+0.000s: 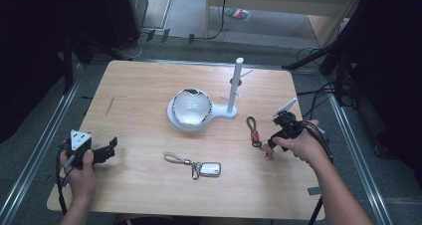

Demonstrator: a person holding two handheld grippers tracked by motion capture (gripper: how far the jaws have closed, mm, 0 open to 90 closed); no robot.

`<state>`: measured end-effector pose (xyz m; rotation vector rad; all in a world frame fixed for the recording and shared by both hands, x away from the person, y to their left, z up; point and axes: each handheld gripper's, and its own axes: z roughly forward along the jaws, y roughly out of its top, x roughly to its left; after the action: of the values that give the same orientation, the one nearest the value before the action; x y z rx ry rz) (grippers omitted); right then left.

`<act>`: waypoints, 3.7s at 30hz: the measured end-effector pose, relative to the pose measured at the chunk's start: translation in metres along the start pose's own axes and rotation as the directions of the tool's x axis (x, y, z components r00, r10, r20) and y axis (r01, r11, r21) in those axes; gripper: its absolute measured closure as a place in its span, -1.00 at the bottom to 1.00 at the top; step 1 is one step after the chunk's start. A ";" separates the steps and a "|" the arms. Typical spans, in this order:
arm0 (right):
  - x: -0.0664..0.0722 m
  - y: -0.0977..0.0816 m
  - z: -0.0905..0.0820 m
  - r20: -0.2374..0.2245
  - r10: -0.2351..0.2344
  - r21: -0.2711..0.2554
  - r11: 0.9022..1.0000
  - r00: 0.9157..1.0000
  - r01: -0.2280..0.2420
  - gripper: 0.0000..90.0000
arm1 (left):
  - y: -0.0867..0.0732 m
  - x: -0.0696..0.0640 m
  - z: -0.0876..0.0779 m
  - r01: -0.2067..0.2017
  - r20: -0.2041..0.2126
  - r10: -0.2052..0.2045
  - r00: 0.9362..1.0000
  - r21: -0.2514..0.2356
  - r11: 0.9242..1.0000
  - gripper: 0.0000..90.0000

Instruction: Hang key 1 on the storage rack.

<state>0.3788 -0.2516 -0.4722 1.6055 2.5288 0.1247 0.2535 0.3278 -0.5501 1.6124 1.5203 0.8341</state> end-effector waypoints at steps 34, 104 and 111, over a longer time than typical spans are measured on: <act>0.019 0.034 0.017 -0.031 -0.012 -0.015 1.000 0.999 0.012 -0.33 | 0.000 0.000 0.000 0.002 0.001 -0.002 1.000 0.001 1.000 -0.83; 0.031 0.047 0.020 -0.027 0.108 -0.120 0.987 0.994 -0.111 0.80 | 0.000 0.000 0.000 -0.002 0.002 0.002 1.000 0.002 1.000 -0.83; 0.031 0.047 0.011 -0.019 0.124 -0.191 0.973 0.992 -0.125 0.81 | 0.000 0.000 0.000 -0.002 0.002 0.002 1.000 0.003 1.000 -0.83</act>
<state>0.4097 -0.2037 -0.4786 1.6868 2.3370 0.3772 0.2539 0.3276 -0.5501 1.6164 1.5194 0.8309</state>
